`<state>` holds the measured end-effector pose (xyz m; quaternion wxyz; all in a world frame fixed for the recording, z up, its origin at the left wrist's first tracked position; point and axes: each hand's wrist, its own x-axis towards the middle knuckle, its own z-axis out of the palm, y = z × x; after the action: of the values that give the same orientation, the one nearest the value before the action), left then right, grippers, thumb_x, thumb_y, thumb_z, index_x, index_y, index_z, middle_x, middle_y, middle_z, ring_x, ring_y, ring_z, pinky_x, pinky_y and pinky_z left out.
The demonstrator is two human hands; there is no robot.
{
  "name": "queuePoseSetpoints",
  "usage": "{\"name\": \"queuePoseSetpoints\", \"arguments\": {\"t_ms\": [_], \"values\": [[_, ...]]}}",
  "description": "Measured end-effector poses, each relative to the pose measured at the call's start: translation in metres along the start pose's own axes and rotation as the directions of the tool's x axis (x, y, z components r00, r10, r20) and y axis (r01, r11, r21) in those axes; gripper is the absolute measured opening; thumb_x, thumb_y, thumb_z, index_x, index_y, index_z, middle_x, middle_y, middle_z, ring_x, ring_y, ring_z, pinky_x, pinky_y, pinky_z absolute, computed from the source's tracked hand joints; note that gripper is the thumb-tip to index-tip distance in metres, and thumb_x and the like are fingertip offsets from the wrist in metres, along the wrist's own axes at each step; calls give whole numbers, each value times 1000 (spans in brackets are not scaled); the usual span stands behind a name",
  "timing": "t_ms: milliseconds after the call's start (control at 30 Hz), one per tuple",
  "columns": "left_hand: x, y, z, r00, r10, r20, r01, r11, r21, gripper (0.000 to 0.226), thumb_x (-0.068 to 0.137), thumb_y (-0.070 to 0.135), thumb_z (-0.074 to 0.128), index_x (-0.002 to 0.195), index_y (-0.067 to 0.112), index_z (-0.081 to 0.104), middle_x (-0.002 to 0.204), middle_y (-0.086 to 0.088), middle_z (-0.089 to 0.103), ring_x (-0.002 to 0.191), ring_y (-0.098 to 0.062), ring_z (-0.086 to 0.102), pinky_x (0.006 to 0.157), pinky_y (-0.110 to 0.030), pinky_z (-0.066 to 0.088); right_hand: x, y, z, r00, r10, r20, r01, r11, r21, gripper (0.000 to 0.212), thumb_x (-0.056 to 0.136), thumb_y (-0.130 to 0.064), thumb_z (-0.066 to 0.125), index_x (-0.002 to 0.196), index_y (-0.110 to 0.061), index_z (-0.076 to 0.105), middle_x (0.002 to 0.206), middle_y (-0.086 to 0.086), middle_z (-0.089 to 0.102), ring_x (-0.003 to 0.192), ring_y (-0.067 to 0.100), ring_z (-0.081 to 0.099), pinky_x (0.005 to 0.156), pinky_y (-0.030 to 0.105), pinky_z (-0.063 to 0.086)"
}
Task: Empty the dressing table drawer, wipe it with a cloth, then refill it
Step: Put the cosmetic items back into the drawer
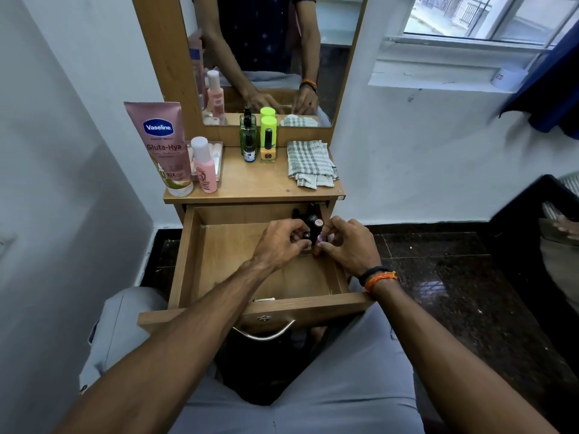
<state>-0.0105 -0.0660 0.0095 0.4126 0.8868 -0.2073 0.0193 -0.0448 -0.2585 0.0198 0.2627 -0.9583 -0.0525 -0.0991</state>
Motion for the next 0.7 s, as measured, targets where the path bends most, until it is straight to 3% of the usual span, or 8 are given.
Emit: {"name": "queuePoseSetpoints", "arguments": {"t_ms": [100, 333, 700], "values": [[0, 1, 1, 1000, 6, -5, -6, 1000, 1, 26, 83, 19, 80, 108, 17, 73, 91, 5, 71, 81, -5, 66, 75, -26, 59, -1, -1, 0, 999, -46, -14, 45, 998, -45, 21, 82, -31, 79, 100, -25, 69, 89, -4, 62, 83, 12, 53, 67, 22, 38], [0, 5, 5, 999, 13, -30, -12, 1000, 11, 24, 83, 17, 80, 106, 17, 73, 89, 4, 72, 79, -5, 66, 73, -27, 60, 0, 1, 0, 996, -84, -41, 81, 995, -63, 19, 80, -28, 81, 98, -23, 75, 88, -4, 72, 84, 11, 47, 66, 26, 38], [-3, 5, 1, 999, 15, -31, -14, 999, 31, 34, 80, 21, 83, 110, 14, 70, 93, 2, 68, 81, -8, 64, 74, -32, 60, -3, -1, -3, 995, -74, -62, 72, 997, -25, 27, 77, -27, 84, 100, -19, 75, 96, 1, 73, 87, 15, 54, 72, 35, 51]]}}
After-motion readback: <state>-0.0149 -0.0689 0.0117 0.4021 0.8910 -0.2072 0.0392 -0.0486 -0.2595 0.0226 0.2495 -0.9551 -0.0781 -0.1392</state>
